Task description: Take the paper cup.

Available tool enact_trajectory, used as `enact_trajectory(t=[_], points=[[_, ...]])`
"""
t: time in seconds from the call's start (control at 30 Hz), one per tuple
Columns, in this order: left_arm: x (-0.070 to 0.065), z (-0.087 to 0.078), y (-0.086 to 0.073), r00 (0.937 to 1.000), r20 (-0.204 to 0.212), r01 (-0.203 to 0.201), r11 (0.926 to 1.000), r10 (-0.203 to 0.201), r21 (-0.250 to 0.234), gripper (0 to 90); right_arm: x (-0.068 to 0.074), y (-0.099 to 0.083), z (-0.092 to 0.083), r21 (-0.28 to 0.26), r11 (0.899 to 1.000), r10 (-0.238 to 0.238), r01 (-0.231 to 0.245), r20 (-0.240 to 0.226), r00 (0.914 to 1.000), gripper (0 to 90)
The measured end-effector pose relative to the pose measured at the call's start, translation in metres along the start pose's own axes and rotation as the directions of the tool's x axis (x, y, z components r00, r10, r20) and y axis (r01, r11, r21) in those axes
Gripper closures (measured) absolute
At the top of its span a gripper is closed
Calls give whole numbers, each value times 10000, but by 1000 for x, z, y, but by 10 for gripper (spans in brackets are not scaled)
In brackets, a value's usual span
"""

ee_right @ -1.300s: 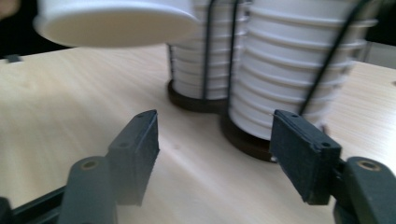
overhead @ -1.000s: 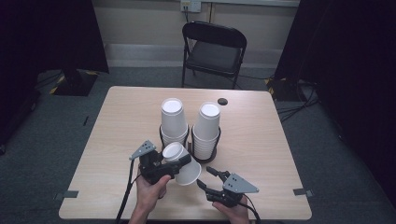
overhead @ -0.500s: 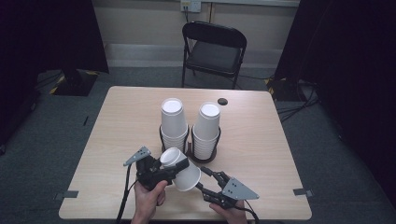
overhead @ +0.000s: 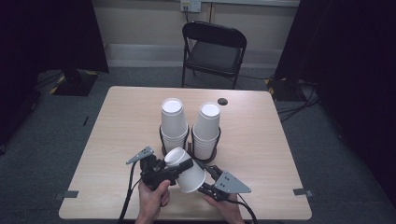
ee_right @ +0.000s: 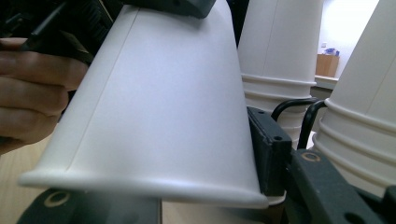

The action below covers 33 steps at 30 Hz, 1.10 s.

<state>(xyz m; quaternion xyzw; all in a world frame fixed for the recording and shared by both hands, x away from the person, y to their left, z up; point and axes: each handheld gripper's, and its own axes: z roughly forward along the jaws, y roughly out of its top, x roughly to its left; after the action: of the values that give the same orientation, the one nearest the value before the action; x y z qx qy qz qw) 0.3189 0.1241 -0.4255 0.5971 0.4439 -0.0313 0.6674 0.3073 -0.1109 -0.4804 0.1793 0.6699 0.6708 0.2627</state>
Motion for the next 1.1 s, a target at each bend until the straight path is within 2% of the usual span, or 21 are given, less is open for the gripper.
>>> enact_trajectory(t=[0.1, 0.17, 0.27, 0.43, 0.5, 0.6, 0.73, 1.1], points=[[2, 0, 1, 10000, 24, -11, 9999, 11, 127, 212, -3, 0, 2, 64, 10000, -40, 39, 156, 9999, 684], [3, 1, 1, 9998, -42, -168, 9997, 169, 150, 202, -3, 0, 2, 116, 9999, 28, -30, 170, 9999, 742], [1, 0, 1, 9976, -401, -552, 9982, 562, 244, 176, -3, -1, 2, 316, 9995, -16, 8, 265, 9996, 807], [2, -2, 4, 9937, -638, -904, 9954, 923, 321, 151, -3, -1, 0, 278, 9996, -1, -6, 273, 9996, 839], [3, -2, 6, 9938, -558, -940, 9947, 962, 417, 148, -4, 0, -1, 248, 9997, 10, -17, 268, 9996, 842], [3, -2, 5, 9936, -565, -956, 9945, 979, 422, 144, -3, 1, -2, 272, 9996, 49, -56, 269, 9996, 846], [4, -3, 4, 9952, -418, -870, 9954, 886, 394, 135, -2, 2, -4, 177, 9998, -39, 29, 522, 9986, 846], [7, -7, 0, 9952, -254, -942, 9953, 948, 229, 128, 0, 3, -5, 174, 9998, -137, 127, 605, 9981, 844]])
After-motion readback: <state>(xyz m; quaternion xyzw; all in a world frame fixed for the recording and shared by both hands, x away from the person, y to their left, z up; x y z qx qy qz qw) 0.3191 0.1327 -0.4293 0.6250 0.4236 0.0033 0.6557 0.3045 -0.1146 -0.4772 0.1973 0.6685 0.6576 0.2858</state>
